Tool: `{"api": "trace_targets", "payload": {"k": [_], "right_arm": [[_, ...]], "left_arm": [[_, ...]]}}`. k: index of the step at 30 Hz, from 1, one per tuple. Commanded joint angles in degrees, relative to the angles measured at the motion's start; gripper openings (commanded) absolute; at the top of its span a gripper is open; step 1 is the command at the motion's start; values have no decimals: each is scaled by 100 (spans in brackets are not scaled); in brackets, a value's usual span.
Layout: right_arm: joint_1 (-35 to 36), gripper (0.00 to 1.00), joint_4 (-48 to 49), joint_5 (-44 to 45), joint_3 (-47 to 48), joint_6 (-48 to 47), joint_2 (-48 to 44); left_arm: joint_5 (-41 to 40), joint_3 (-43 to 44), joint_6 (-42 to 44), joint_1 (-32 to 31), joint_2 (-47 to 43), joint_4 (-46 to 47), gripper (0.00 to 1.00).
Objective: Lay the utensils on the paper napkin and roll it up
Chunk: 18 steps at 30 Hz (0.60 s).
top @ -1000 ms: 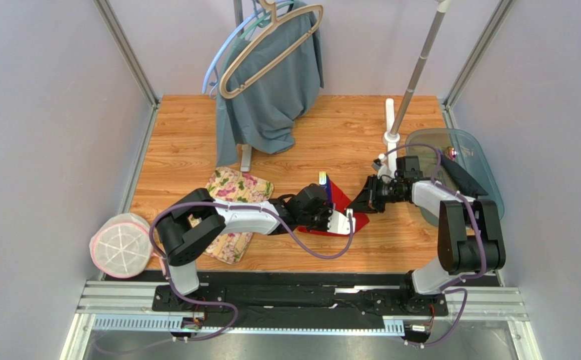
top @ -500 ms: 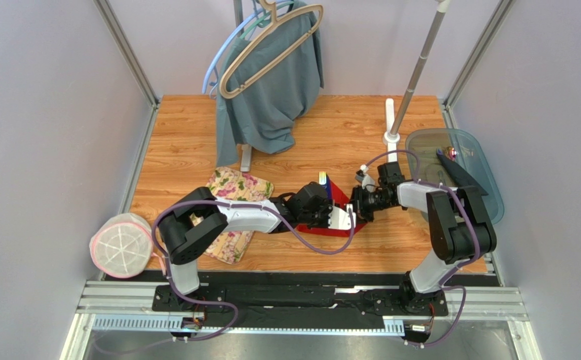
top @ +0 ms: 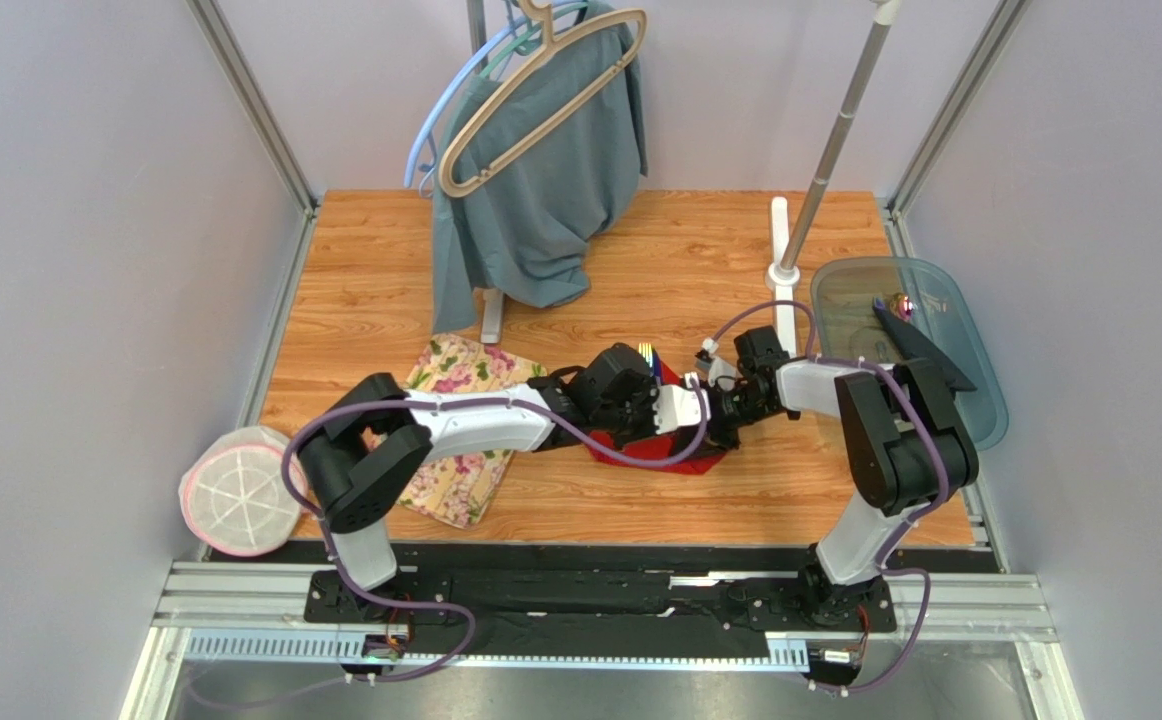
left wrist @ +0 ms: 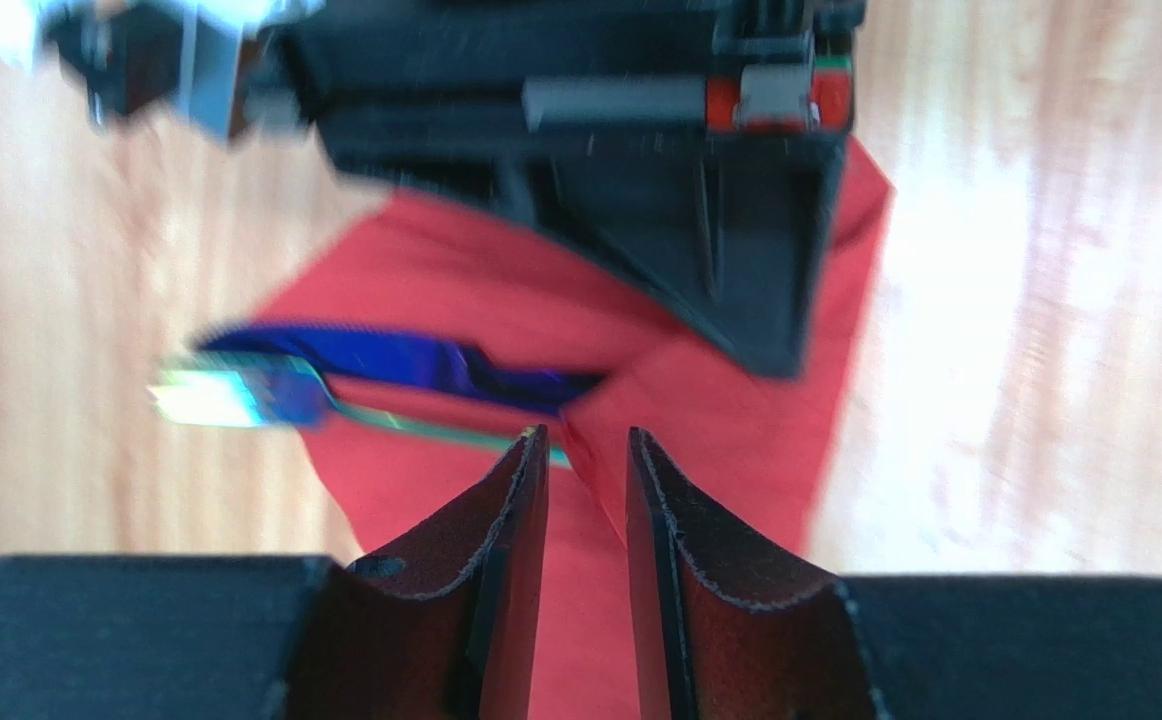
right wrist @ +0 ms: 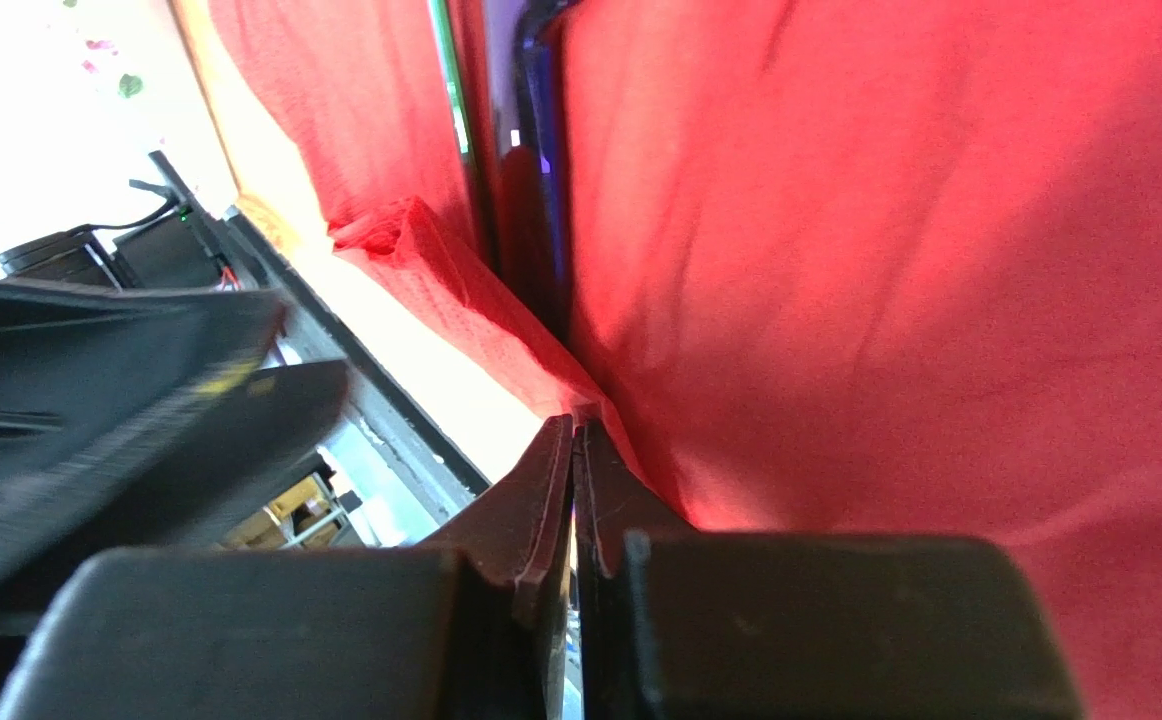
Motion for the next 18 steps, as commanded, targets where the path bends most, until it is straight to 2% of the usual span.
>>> {"api": "trace_targets", "payload": {"k": [1, 3, 6, 7, 9, 13, 18], "right_arm": [[6, 5, -51, 179, 165, -124, 33], [15, 4, -51, 196, 165, -141, 24], [24, 4, -42, 205, 147, -150, 24], [15, 4, -33, 205, 147, -177, 42], [6, 4, -42, 223, 156, -203, 42], [6, 3, -77, 266, 182, -238, 24], [6, 3, -112, 319, 217, -282, -2]], "left_arm": [[919, 369, -1576, 265, -761, -1152, 32], [1351, 448, -2531, 476, -911, -1599, 31], [2256, 431, -3666, 721, -912, -1734, 24], [2685, 414, -3889, 792, -798, -1742, 21], [3013, 414, -4441, 959, -631, -1690, 18], [3523, 370, -4954, 1109, -165, -1295, 12], [3673, 501, -5253, 1109, 231, -979, 10]]}}
